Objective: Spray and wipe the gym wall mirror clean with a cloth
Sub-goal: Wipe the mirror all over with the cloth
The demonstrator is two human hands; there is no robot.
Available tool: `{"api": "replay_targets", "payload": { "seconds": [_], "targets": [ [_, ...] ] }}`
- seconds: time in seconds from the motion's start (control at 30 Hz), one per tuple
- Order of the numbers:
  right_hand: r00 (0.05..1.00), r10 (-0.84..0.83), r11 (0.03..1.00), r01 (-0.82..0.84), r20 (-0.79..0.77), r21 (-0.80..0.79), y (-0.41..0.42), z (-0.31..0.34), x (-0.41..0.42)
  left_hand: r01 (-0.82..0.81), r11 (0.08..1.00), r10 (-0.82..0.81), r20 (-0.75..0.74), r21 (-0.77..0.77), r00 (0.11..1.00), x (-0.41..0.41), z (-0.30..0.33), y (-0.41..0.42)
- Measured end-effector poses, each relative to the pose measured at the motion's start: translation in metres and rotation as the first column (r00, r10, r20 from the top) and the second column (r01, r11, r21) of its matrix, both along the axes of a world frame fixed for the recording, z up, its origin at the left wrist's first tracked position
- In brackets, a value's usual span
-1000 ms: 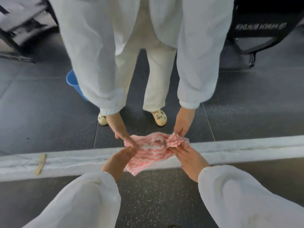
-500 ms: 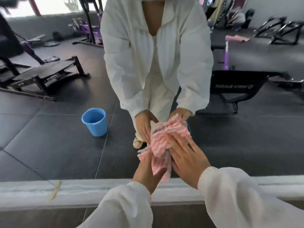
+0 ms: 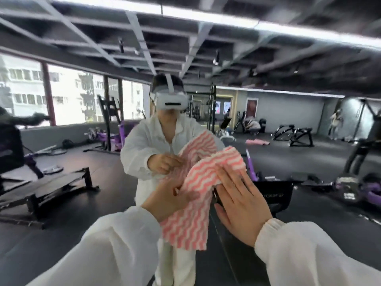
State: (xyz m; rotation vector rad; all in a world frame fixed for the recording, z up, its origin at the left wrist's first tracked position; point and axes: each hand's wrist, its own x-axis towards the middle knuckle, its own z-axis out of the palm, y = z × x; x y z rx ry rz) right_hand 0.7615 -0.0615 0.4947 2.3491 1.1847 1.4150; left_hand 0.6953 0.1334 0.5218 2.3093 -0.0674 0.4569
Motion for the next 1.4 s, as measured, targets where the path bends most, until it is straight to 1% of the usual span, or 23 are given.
{"api": "replay_targets", "payload": {
  "seconds": [0.07,0.13,0.2,0.27,0.3,0.4,0.53,0.67,0.73,0.77,0.8,0.9,0.97,1.0,1.07,1.1,1.13,1.17,1.2,1.23,1.3,1.37,1.4],
  "targets": [
    [0.999,-0.025,0.999,0.024,0.046,0.024,0.000,0.035,-0.003,-0.068,0.997,0.066,0.056,0.024,0.996,-0.006,0.036,0.006],
    [0.995,-0.039,0.998,0.034,0.088,0.057,0.001,0.069,-0.006,-0.201,0.975,0.179,0.193,0.098,0.965,-0.011,0.074,0.010],
    [0.992,-0.032,0.996,0.021,0.123,0.087,0.004,0.097,-0.008,-0.335,0.923,0.256,0.351,0.188,0.901,-0.015,0.108,0.009],
    [0.987,-0.017,0.989,-0.007,0.160,0.144,0.008,0.128,-0.007,-0.440,0.878,0.308,0.482,0.188,0.820,-0.015,0.141,0.003],
    [0.987,-0.019,0.985,-0.009,0.162,0.174,0.013,0.140,-0.006,-0.483,0.857,0.331,0.526,0.181,0.784,-0.015,0.154,0.001],
    [0.992,-0.052,0.966,0.020,0.119,0.257,0.016,0.179,-0.001,-0.564,0.818,0.372,0.640,0.117,0.672,-0.002,0.188,-0.011],
    [0.996,-0.053,0.959,0.030,0.074,0.282,0.011,0.218,0.018,-0.602,0.798,0.417,0.686,0.038,0.596,0.024,0.214,-0.021],
    [0.998,-0.043,0.964,0.030,0.047,0.264,-0.001,0.250,0.036,-0.619,0.785,0.435,0.716,-0.005,0.546,0.045,0.236,-0.027],
    [0.999,0.028,0.970,-0.037,0.042,0.239,-0.006,0.264,0.045,-0.673,0.739,0.468,0.732,-0.017,0.495,0.054,0.247,-0.028],
    [0.996,0.062,0.968,-0.076,0.064,0.239,-0.008,0.270,0.051,-0.705,0.709,0.485,0.739,-0.020,0.467,0.059,0.253,-0.028],
    [0.993,0.082,0.966,-0.102,0.089,0.238,-0.009,0.275,0.054,-0.714,0.700,0.497,0.741,-0.033,0.452,0.065,0.259,-0.028],
    [0.988,0.120,0.963,-0.139,0.092,0.233,-0.009,0.288,0.064,-0.681,0.722,0.537,0.718,-0.120,0.443,0.080,0.277,-0.030],
    [0.987,0.132,0.963,-0.150,0.094,0.224,-0.007,0.291,0.072,-0.660,0.731,0.547,0.728,-0.174,0.413,0.090,0.280,-0.035],
    [0.985,0.134,0.963,-0.156,0.111,0.220,-0.004,0.291,0.077,-0.649,0.736,0.534,0.753,-0.190,0.385,0.094,0.278,-0.036],
    [0.985,0.102,0.977,-0.126,0.141,0.170,0.002,0.288,0.083,-0.608,0.766,0.464,0.835,-0.211,0.295,0.098,0.267,-0.043],
    [0.984,0.101,0.978,-0.126,0.149,0.164,0.007,0.285,0.087,-0.587,0.786,0.409,0.875,-0.194,0.259,0.101,0.259,-0.045],
    [0.976,0.149,0.968,-0.176,0.158,0.177,0.013,0.280,0.095,-0.600,0.789,0.341,0.906,-0.130,0.252,0.106,0.248,-0.044],
    [0.964,0.197,0.955,-0.230,0.178,0.185,0.019,0.274,0.103,-0.646,0.763,0.287,0.915,-0.040,0.282,0.114,0.237,-0.041],
    [0.954,0.221,0.947,-0.260,0.204,0.188,0.026,0.269,0.108,-0.700,0.713,0.270,0.904,0.043,0.330,0.123,0.227,-0.037],
    [0.948,0.227,0.944,-0.270,0.222,0.188,0.031,0.264,0.112,-0.763,0.641,0.301,0.885,0.088,0.355,0.131,0.218,-0.034],
    [0.933,0.246,0.937,-0.298,0.261,0.182,0.042,0.262,0.123,-0.849,0.528,0.434,0.848,0.035,0.305,0.139,0.212,-0.031],
    [0.922,0.253,0.929,-0.317,0.294,0.193,0.048,0.268,0.132,-0.889,0.457,0.492,0.823,0.033,0.284,0.138,0.215,-0.028],
    [0.916,0.260,0.923,-0.328,0.306,0.200,0.052,0.274,0.132,-0.899,0.435,0.491,0.825,0.048,0.282,0.137,0.220,-0.022]
  ]
}}
